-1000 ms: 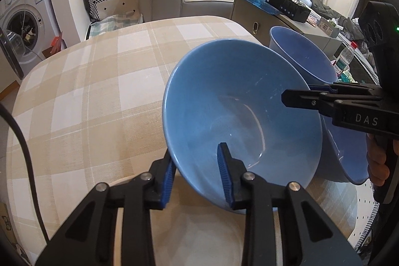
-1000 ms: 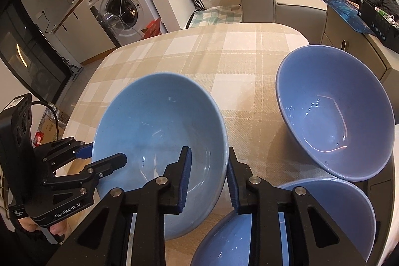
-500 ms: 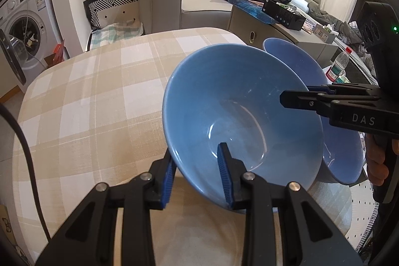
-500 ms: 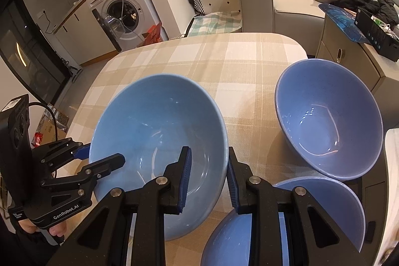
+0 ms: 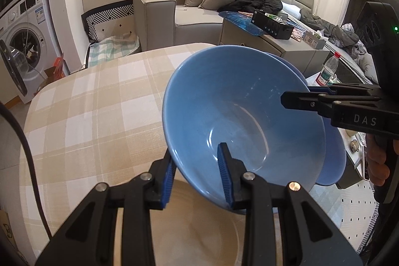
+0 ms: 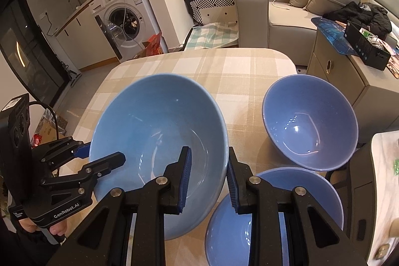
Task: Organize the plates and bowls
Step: 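Lift the blue bowl with both grippers and carry it over another blue bowl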
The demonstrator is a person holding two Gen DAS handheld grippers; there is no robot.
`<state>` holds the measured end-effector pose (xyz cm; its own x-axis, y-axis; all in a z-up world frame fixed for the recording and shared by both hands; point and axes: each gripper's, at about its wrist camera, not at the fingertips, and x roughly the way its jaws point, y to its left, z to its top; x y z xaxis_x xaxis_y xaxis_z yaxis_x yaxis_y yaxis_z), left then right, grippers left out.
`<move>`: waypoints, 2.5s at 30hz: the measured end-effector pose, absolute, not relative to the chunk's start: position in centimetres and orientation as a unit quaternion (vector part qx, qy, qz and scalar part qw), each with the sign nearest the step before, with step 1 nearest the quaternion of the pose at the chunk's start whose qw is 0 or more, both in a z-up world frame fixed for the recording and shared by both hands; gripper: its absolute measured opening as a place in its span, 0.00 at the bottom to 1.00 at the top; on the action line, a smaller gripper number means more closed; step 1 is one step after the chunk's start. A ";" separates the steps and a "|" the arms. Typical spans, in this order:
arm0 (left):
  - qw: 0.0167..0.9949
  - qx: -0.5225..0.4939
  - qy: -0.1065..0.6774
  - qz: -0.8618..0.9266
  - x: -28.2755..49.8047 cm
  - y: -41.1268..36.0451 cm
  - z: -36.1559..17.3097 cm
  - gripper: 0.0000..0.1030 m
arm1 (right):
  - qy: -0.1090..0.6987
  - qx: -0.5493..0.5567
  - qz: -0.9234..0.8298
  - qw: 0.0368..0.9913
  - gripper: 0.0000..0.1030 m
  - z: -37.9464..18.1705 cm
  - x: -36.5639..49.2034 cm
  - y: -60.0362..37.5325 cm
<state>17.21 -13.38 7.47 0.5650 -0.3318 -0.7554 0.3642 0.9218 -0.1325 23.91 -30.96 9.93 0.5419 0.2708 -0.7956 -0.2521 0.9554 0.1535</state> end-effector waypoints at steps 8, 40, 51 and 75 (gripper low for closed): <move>0.885 0.027 0.415 -0.211 15.4 -15.3 8.9 0.30 | 0.444 0.014 0.136 0.886 0.26 11.8 21.1 -32.7; 0.876 0.059 0.407 -0.251 14.3 -24.4 9.4 0.30 | 0.445 0.053 0.077 0.891 0.27 11.5 15.9 -41.9; 0.875 0.058 0.406 -0.256 14.3 -25.0 9.4 0.30 | 0.449 0.057 0.071 0.889 0.27 11.1 15.9 -42.4; 0.857 0.062 0.432 -0.276 15.1 -27.4 6.5 0.31 | 0.473 0.057 0.044 0.878 0.27 8.5 16.1 -44.2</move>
